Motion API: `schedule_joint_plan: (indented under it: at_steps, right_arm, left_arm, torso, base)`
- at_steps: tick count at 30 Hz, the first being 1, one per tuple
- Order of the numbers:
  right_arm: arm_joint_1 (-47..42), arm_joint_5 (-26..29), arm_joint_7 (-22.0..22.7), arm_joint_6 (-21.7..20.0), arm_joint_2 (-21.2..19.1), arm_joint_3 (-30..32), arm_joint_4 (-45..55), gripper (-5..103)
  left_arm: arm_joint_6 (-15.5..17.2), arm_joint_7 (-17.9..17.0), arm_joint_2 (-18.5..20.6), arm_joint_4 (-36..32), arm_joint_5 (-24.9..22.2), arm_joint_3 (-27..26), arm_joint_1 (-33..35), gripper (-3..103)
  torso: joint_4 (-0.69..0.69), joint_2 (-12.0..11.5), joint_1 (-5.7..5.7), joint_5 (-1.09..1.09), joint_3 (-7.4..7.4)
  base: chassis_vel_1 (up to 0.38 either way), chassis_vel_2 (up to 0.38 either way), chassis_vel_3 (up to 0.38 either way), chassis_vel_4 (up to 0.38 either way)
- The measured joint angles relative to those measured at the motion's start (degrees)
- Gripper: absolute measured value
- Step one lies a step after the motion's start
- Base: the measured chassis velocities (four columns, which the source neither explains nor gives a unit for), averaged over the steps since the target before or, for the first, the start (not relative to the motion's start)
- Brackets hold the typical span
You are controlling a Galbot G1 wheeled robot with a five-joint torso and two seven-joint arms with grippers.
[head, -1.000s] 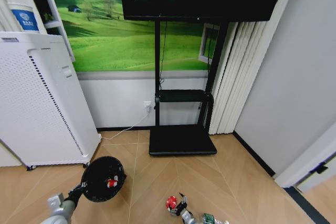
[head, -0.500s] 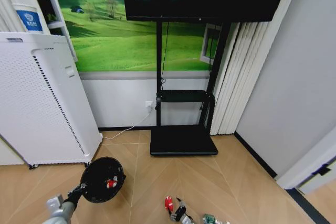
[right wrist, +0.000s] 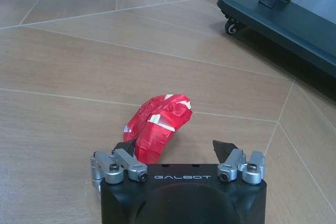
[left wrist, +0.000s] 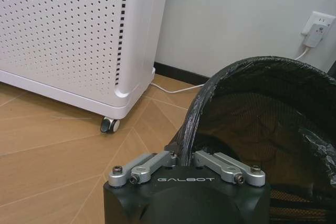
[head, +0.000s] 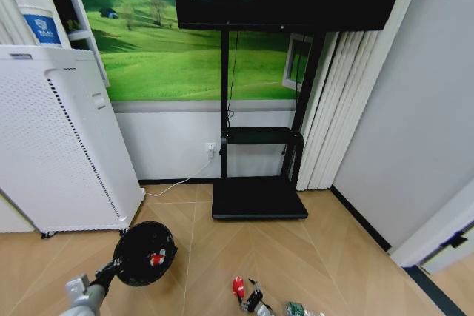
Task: Pick up the trash bin and place the garbage on the floor into it.
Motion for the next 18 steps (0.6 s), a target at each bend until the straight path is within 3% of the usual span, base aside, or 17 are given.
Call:
schedule_joint_plan:
  at_steps: [10,11,12,14,16,18]
  right_arm:
    - [-0.02,0.00,0.09,0.00,0.02,0.03,0.00,84]
    - [-0.02,1.46,-0.19,0.59,-0.11,0.28,0.14,84]
    - [0.09,4.50,-0.67,1.89,-0.55,0.64,1.38,84]
    - [0.31,6.04,-1.04,2.46,-0.69,0.84,2.11,84]
    - [1.73,8.85,-0.59,3.25,-1.09,2.35,3.99,74]
    - [2.28,9.61,-0.27,3.43,-1.13,2.73,4.54,69]
  left_arm:
    - [0.00,0.00,0.01,0.00,0.00,0.00,0.00,2]
    - [-0.02,0.07,0.00,0.14,0.00,0.05,-0.02,2]
    - [-0.13,0.04,0.01,0.58,0.09,0.08,-0.07,2]
    - [-0.13,0.02,0.01,0.78,0.21,0.20,-0.14,2]
    - [-0.14,-0.05,0.00,1.02,0.38,0.91,-0.51,2]
    - [-0.16,0.00,0.00,1.00,0.37,1.21,-0.63,2]
  torso:
    - [0.00,0.00,0.00,0.00,0.00]
    - [0.00,-0.02,-0.01,0.06,0.00]
    - [-0.10,-0.07,0.00,0.21,0.05]
    - [-0.10,-0.11,0.03,0.27,0.10]
    - [-0.06,-0.11,0.04,0.01,0.06]
    - [-0.04,-0.10,0.04,0.04,0.05]
  base:
    - [0.000,0.000,0.000,0.000]
    - [0.000,0.000,0.000,0.000]
    - [0.000,0.000,0.000,0.000]
    - [0.000,0.000,0.000,0.000]
    - [0.000,0.000,0.000,0.000]
    - [0.000,0.000,0.000,0.000]
